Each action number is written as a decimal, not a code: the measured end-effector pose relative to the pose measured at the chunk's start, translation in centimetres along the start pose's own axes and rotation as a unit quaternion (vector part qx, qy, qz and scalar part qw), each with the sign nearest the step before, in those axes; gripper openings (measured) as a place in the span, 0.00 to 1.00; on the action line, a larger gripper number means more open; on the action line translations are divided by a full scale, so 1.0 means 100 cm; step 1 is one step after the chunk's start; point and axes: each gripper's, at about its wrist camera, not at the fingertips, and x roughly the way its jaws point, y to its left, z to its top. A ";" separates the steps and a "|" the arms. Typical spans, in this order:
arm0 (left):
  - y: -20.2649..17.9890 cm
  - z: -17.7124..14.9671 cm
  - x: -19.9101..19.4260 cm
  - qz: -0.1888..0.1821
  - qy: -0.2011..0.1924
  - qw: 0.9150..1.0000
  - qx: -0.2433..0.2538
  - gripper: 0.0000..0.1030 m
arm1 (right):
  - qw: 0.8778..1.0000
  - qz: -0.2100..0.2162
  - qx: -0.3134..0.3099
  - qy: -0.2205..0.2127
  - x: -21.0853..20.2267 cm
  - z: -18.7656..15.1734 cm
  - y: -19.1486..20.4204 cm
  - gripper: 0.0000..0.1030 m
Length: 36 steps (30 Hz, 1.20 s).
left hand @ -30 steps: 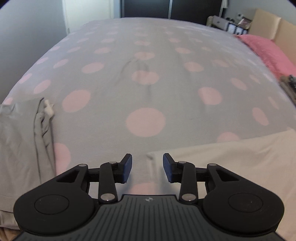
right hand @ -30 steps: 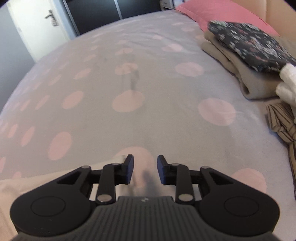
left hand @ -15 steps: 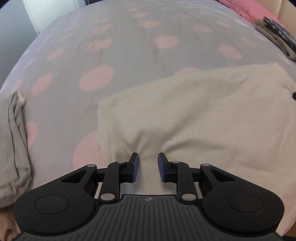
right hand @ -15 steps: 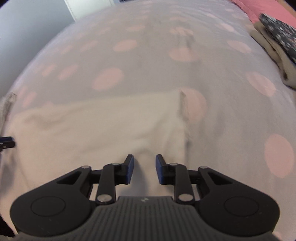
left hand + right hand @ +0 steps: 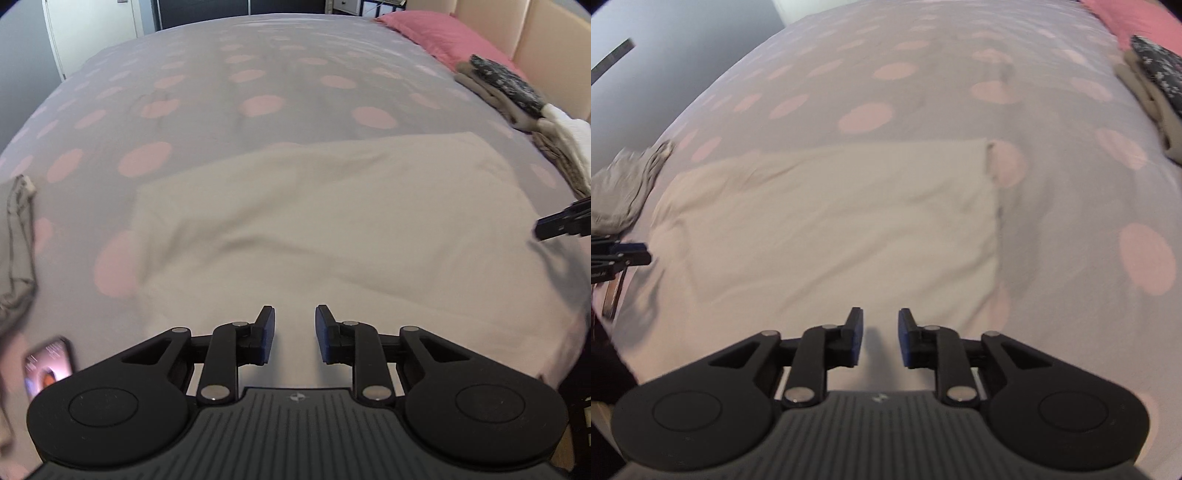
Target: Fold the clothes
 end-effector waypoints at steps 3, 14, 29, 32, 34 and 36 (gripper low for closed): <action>-0.034 -0.016 -0.003 -0.004 -0.002 1.000 0.024 0.21 | 1.000 0.004 0.000 0.010 0.003 -0.014 0.020 0.25; -0.061 -0.036 0.012 -0.002 0.042 0.999 0.030 0.21 | 0.999 -0.033 -0.014 0.027 0.008 -0.041 0.054 0.35; -0.070 -0.007 0.013 0.009 0.003 1.000 0.026 0.26 | 0.988 -0.085 0.124 -0.032 -0.023 -0.014 -0.008 0.48; -0.070 0.005 0.019 0.013 0.002 1.000 0.023 0.33 | 0.990 -0.088 0.109 -0.030 -0.021 -0.003 -0.013 0.49; -0.072 0.010 0.024 0.011 0.008 1.000 0.022 0.33 | 0.991 -0.084 0.102 -0.018 -0.015 0.008 -0.018 0.49; -0.073 0.013 0.030 0.010 0.015 1.000 0.018 0.33 | 0.992 -0.079 0.096 -0.001 -0.009 0.021 -0.025 0.49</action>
